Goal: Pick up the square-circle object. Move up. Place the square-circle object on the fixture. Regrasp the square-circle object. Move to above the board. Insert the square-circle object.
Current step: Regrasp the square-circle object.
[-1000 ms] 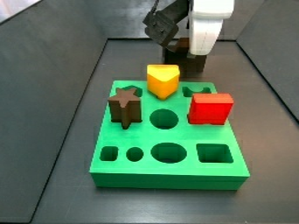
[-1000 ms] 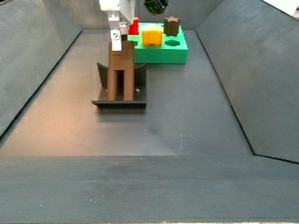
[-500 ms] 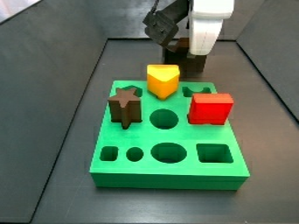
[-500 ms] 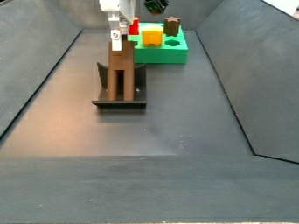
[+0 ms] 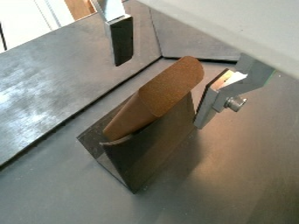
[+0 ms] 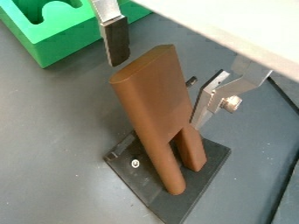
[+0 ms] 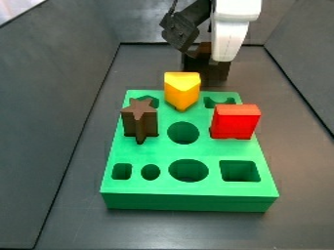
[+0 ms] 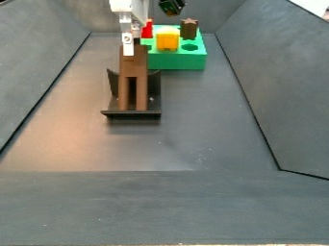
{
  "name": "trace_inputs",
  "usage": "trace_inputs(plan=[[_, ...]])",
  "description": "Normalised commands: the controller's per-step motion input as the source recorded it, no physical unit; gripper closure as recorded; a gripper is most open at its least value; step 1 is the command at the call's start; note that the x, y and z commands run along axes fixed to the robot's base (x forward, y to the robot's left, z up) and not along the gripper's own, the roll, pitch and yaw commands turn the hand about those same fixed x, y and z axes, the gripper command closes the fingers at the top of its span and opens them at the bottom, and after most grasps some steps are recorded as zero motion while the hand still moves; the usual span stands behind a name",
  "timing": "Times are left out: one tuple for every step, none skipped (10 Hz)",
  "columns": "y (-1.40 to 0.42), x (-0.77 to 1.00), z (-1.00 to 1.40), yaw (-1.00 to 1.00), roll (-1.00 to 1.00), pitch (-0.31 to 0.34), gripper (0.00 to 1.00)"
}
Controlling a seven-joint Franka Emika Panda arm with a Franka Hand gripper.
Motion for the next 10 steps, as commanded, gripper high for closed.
trace_inputs(plan=[[-0.01, 0.08, 0.01, 0.06, -0.03, 0.201, 0.0], [-0.01, 0.08, 0.01, 0.06, -0.03, 0.201, 0.0], [-0.01, 0.08, 0.01, 0.06, -0.03, 0.201, 0.0], [-0.01, 0.08, 0.01, 0.06, -0.03, 0.201, 0.0], [-0.01, 0.08, 0.01, 0.06, -0.03, 0.2, 0.0], [-0.01, 0.08, 0.01, 0.06, -0.03, 0.2, 0.0], [-0.01, 0.08, 0.01, 0.06, -0.03, 0.2, 0.0], [-0.01, 0.08, 0.01, 0.06, -0.03, 0.2, 0.0], [-0.01, 0.08, 0.01, 0.06, -0.03, 0.2, 0.0], [-0.01, 0.08, 0.01, 0.06, -0.03, 0.2, 0.0]])
